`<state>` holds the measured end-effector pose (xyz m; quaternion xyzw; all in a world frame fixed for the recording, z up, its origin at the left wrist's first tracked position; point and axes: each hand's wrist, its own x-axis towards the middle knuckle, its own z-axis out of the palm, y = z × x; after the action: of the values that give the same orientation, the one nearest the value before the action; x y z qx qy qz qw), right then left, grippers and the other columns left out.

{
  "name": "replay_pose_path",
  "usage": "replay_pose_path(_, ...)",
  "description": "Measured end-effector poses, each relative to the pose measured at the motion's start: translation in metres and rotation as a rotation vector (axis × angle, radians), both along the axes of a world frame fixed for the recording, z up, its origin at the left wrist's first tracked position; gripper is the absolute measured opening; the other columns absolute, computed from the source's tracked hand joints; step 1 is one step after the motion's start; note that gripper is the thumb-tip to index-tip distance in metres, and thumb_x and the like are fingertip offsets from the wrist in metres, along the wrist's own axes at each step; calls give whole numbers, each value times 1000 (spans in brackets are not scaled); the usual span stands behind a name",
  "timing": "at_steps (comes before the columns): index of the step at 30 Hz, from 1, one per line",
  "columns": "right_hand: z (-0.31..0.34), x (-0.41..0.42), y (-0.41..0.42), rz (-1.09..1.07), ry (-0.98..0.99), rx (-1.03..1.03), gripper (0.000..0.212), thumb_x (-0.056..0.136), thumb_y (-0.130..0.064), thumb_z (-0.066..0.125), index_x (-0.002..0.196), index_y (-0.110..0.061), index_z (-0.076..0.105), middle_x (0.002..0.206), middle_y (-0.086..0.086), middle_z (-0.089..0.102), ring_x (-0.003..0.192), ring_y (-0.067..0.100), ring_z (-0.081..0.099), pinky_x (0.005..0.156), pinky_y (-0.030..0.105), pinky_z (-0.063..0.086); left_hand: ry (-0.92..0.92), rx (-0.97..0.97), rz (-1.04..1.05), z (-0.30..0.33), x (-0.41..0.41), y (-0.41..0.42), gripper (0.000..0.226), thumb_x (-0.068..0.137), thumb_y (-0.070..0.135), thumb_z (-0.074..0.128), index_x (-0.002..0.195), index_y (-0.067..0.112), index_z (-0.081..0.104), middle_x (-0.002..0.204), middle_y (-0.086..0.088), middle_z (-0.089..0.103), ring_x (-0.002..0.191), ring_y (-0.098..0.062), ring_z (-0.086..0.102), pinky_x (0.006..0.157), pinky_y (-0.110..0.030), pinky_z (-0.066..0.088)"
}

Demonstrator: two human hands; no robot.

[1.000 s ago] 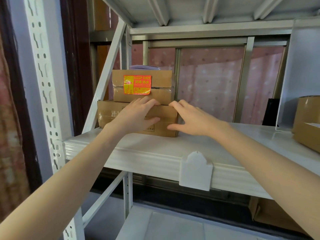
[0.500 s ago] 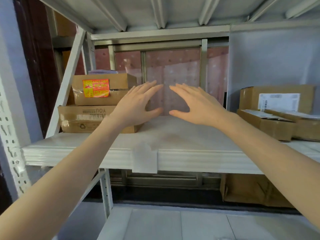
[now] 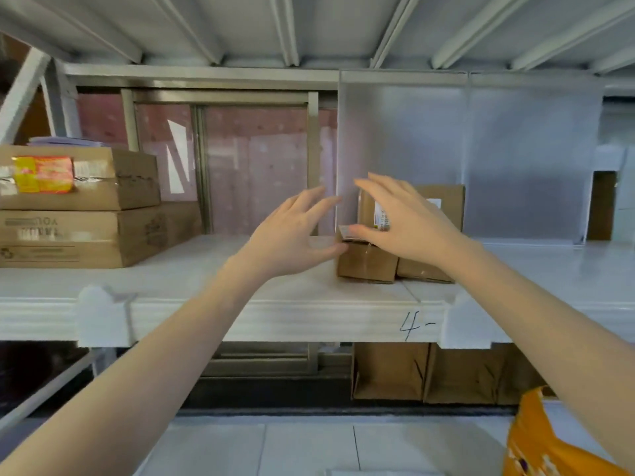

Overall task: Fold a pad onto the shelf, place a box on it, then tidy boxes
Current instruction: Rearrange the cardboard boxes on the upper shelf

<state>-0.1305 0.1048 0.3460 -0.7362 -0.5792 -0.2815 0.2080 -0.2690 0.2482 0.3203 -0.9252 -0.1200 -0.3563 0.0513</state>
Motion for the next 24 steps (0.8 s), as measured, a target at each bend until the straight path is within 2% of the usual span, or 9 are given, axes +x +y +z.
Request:
replay_pose_path(7, -25, 53, -34, -196, 124, -40, 76, 79, -70, 45, 143, -35, 24, 153, 1, 23, 137, 29, 26, 100, 45, 37, -24, -20, 58, -26, 64, -53, 75, 77, 58, 59, 142, 36, 29, 152, 5, 27, 137, -21, 30, 104, -43, 36)
replay_pose_path(13, -36, 67, -34, -199, 241, -119, 83, 70, -83, 38, 140, -40, 26, 151, 4, 28, 129, 36, 42, 96, 45, 41, -18, -42, 198, -31, 82, -64, 68, 71, 64, 60, 132, 40, 42, 144, 6, 38, 130, -24, 39, 99, -47, 39)
replay_pose_path(18, -37, 62, -29, -192, 220, -115, 74, 74, -78, 42, 134, -34, 40, 133, 7, 45, 119, 35, 49, 89, 40, 43, -16, -120, 225, -32, 78, -55, 68, 73, 69, 57, 132, 37, 45, 133, 8, 47, 121, -22, 43, 87, -40, 44)
replay_pose_path(24, -33, 60, -24, -174, 282, -117, 68, 78, -69, 48, 132, -29, 43, 130, 9, 47, 118, 33, 49, 77, 32, 31, -21, -137, 191, -31, 67, -51, 57, 81, 56, 57, 133, 34, 46, 132, 8, 50, 120, -21, 43, 90, -42, 46)
